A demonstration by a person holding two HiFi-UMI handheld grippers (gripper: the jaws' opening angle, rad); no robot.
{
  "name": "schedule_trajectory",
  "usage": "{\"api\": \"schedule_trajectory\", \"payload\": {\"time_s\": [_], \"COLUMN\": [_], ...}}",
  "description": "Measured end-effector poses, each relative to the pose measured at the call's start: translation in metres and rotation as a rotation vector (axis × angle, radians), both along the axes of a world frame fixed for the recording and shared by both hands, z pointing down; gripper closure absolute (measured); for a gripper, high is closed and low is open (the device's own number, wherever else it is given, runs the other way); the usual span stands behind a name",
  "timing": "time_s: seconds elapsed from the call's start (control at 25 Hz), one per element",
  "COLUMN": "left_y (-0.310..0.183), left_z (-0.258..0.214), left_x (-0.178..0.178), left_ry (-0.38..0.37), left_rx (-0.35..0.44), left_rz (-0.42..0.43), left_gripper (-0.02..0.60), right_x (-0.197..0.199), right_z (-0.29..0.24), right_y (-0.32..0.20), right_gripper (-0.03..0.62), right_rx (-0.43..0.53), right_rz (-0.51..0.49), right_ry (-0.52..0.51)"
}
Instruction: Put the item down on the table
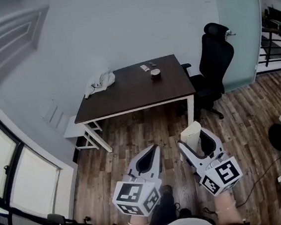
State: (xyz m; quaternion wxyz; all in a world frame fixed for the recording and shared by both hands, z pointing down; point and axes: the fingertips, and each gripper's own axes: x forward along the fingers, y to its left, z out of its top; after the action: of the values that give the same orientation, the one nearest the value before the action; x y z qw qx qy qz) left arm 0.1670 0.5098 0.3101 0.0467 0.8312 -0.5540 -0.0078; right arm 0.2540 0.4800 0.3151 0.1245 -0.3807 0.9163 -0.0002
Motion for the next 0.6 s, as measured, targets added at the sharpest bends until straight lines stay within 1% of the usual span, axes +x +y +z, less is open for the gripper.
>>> {"api": "schedule_trajectory", "payload": {"time_s": [0.16,0.32,0.6], "left_y": [-0.008,-0.029,-0.080], "left_z": [0.002,0.004,0.007], "left_x": [-0.004,-0.013,-0.040], "left_ry": [0.004,0.009,0.025], "left_rx": [0.003,0.002,-0.010], "left_rz": [-0.003,0.002,0.035], "left_gripper": [0.564,0.565,0.565], "right_x": [-0.001,-0.009,-0.037], "right_z": [-0.002,-0.003,0.006], "right_y": [-0.005,-0.023,-0.072], "right_gripper": [0.293,0.293,0.293], "right_rx": [0.027,0.056,0.031], "right_rz": [-0.006,0.011,0.039], "right_ry": [-0.011,0.018,0.045]}}
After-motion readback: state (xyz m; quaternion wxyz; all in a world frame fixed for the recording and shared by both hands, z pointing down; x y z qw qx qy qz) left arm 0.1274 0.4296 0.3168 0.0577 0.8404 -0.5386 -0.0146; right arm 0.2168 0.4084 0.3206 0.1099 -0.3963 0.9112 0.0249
